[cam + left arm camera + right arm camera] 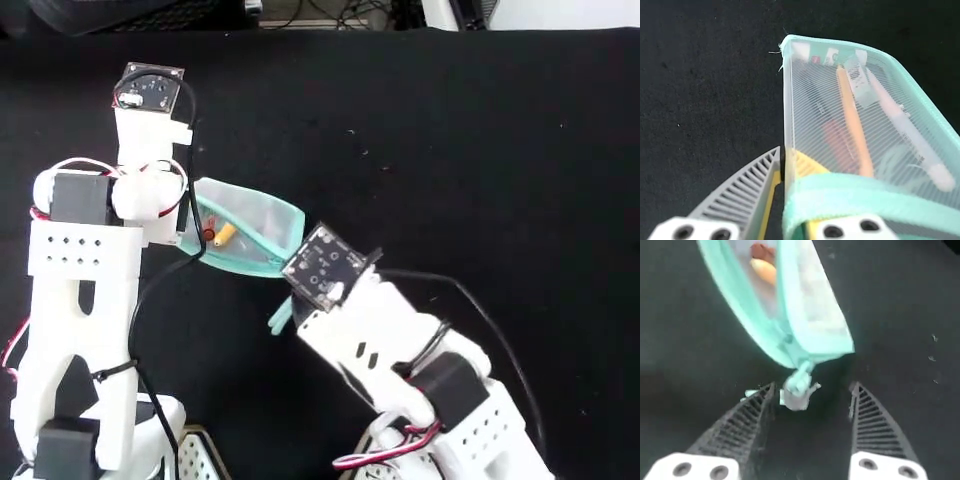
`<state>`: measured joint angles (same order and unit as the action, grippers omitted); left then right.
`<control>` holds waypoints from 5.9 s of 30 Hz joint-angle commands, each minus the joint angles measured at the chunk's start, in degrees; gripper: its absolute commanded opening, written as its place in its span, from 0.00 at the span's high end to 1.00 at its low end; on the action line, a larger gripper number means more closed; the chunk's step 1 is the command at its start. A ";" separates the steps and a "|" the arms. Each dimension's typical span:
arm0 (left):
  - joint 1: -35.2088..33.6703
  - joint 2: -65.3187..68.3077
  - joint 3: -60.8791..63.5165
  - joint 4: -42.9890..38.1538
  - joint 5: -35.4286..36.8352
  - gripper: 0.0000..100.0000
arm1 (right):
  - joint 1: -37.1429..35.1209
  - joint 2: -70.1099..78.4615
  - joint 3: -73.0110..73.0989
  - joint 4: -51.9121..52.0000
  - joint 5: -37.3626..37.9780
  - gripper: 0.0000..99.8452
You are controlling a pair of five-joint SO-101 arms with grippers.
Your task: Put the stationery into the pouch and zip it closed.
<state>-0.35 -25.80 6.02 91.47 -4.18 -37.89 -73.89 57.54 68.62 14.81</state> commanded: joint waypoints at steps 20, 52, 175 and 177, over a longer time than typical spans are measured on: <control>-0.48 -0.09 -0.04 -0.09 0.09 0.97 | -1.58 -5.76 17.10 -24.97 7.21 0.97; -0.04 -0.09 -0.04 -0.18 0.09 0.97 | 9.58 -34.86 21.93 -13.89 8.44 0.98; -0.48 -0.09 0.92 -0.26 0.00 0.97 | 2.73 -35.38 14.20 -8.18 9.67 0.89; -0.48 -0.09 0.92 -0.26 0.00 0.97 | 2.73 -35.38 14.20 -8.09 9.67 0.90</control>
<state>-0.53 -25.71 7.25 91.47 -4.18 -34.55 -103.43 74.59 60.53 24.57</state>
